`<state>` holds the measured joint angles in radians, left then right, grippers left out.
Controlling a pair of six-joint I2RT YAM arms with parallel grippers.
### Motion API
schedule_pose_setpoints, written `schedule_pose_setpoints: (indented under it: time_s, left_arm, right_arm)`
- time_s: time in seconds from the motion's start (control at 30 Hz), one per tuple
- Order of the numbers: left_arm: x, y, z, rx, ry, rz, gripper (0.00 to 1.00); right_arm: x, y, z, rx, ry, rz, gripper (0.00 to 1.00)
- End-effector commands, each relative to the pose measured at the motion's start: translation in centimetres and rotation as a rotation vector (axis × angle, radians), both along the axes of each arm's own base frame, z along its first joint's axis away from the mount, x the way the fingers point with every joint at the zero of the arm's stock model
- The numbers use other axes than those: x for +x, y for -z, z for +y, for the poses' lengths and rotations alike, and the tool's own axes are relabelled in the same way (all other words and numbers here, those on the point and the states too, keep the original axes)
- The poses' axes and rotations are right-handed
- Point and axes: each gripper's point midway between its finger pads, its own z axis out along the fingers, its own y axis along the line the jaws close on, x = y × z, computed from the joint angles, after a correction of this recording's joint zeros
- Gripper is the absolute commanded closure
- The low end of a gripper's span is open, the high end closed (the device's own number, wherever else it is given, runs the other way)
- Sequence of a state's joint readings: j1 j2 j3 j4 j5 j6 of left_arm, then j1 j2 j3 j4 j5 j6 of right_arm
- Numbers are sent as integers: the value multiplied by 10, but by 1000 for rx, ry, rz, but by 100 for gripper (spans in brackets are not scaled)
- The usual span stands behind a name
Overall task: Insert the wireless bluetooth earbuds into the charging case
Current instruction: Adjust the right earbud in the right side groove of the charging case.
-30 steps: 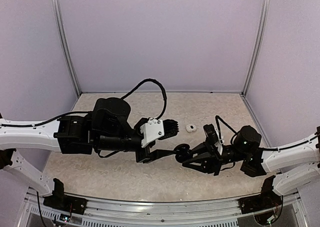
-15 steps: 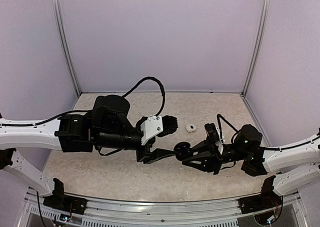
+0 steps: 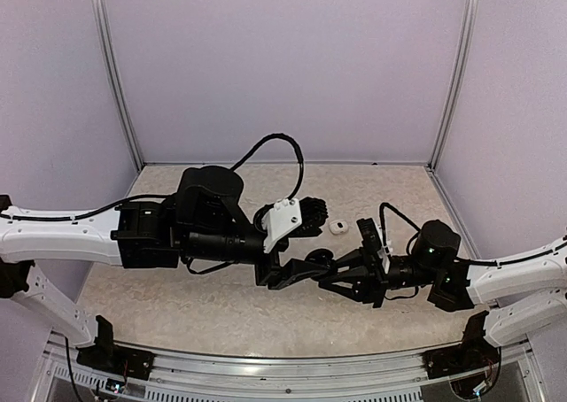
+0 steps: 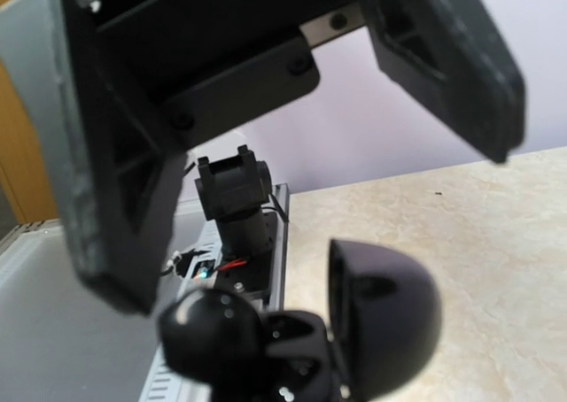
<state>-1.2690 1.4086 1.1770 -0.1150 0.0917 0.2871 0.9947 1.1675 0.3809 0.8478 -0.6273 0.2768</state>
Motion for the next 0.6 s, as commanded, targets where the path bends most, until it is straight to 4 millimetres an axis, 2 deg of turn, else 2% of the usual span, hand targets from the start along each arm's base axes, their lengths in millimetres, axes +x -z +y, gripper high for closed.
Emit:
schedule_pose_setpoints:
  time_s: [0.0,0.37,0.57]
  left_arm:
    - [6,-14,-9,-49,-14,10,32]
    - [25,-5,-13,-15,-94,15,33]
    - [22,0,-13,-1,-79,26,33]
  right_arm:
    - [0,-16,2,31,9,-38,100]
    - [0,-16,3,27,18,-47,100]
    - [0,-18,1,32,27,-51,100]
